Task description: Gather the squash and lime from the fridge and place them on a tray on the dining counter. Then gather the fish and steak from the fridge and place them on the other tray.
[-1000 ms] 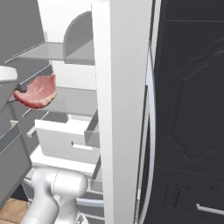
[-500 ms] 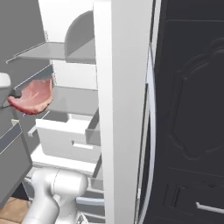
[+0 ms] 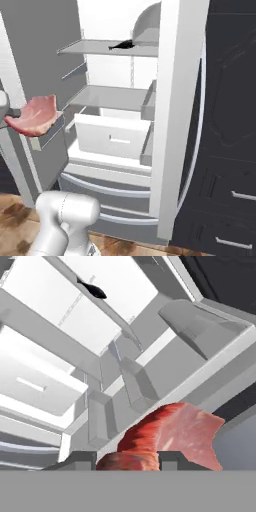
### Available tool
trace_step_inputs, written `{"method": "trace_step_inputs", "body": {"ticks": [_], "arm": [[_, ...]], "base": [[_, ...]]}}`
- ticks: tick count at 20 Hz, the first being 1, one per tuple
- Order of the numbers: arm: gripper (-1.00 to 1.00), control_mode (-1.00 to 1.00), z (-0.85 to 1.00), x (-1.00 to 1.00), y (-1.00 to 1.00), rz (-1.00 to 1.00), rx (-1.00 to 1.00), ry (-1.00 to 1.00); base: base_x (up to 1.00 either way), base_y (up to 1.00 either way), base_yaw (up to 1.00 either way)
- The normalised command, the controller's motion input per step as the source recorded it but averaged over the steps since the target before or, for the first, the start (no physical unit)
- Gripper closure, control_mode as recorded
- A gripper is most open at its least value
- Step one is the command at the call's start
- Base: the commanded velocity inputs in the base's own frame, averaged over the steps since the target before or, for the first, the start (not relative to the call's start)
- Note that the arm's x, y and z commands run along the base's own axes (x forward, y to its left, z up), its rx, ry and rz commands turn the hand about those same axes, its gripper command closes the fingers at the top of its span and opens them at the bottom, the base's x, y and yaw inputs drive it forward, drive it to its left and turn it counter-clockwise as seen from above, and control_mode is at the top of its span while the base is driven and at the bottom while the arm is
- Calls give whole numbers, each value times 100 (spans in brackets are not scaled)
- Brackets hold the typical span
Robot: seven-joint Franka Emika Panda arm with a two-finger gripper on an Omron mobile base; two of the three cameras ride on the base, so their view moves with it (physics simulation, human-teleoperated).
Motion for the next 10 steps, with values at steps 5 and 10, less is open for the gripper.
{"method": "trace_step_inputs", "body": {"ticks": [5,10], "arm": [[100,100,0,0,0,0,0,0],[100,100,0,0,0,0,0,0]], "base": [[-71,72,12],[-82,70,13]]}}
